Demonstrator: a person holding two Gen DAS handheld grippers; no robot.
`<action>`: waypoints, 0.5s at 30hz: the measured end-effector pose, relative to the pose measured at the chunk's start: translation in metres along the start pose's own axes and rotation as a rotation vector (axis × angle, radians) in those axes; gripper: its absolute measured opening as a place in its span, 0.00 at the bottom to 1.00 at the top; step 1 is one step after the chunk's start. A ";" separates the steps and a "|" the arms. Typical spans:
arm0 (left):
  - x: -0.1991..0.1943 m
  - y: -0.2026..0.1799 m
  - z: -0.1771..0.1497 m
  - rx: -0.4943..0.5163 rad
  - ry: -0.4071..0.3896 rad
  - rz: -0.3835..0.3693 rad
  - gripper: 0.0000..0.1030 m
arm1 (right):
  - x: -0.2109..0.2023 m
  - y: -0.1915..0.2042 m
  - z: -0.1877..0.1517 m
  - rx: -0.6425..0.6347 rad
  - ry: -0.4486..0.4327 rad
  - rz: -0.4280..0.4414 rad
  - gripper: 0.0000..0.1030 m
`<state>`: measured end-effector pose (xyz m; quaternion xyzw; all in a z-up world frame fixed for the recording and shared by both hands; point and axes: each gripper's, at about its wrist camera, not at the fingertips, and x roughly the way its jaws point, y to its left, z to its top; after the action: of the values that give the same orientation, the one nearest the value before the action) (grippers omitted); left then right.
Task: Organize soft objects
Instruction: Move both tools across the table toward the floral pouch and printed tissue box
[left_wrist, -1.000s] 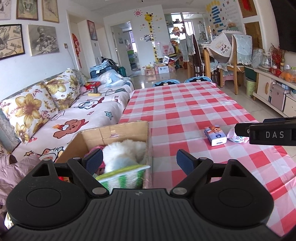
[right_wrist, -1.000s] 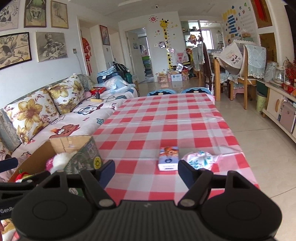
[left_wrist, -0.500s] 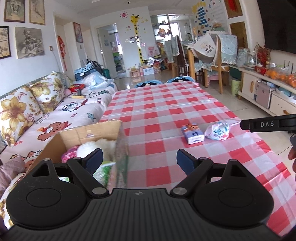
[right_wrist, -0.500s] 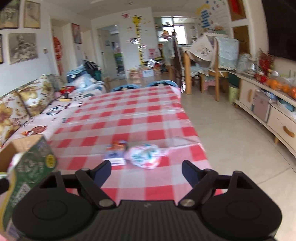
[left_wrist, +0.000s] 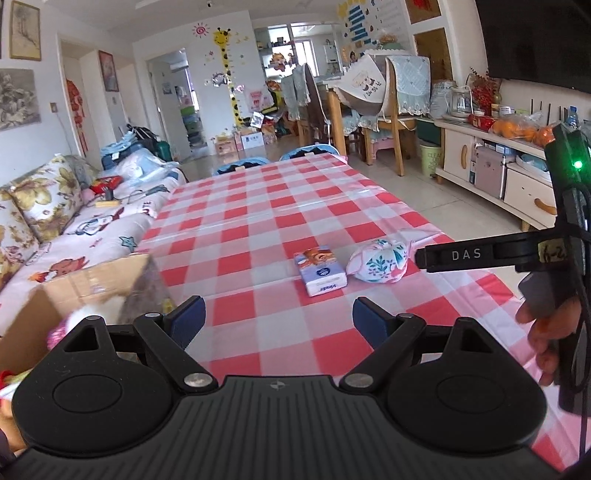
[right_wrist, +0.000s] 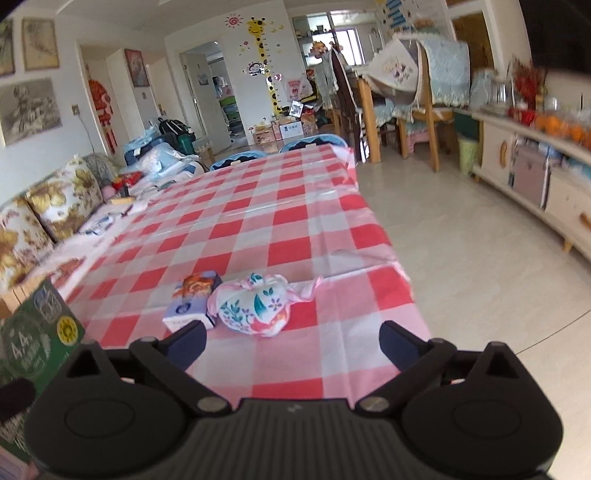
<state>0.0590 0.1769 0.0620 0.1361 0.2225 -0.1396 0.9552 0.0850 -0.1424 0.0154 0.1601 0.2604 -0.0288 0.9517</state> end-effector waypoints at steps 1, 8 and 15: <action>0.007 -0.001 0.002 -0.003 0.001 0.003 1.00 | 0.006 -0.002 0.002 0.011 0.004 0.021 0.99; 0.052 -0.003 0.018 -0.099 0.024 -0.017 1.00 | 0.040 0.000 0.005 -0.055 0.025 0.067 0.99; 0.100 -0.009 0.031 -0.192 0.062 -0.101 1.00 | 0.061 0.011 0.002 -0.128 0.034 0.105 0.98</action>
<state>0.1538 0.1377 0.0406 0.0367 0.2708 -0.1614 0.9483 0.1402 -0.1311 -0.0112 0.1129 0.2691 0.0403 0.9556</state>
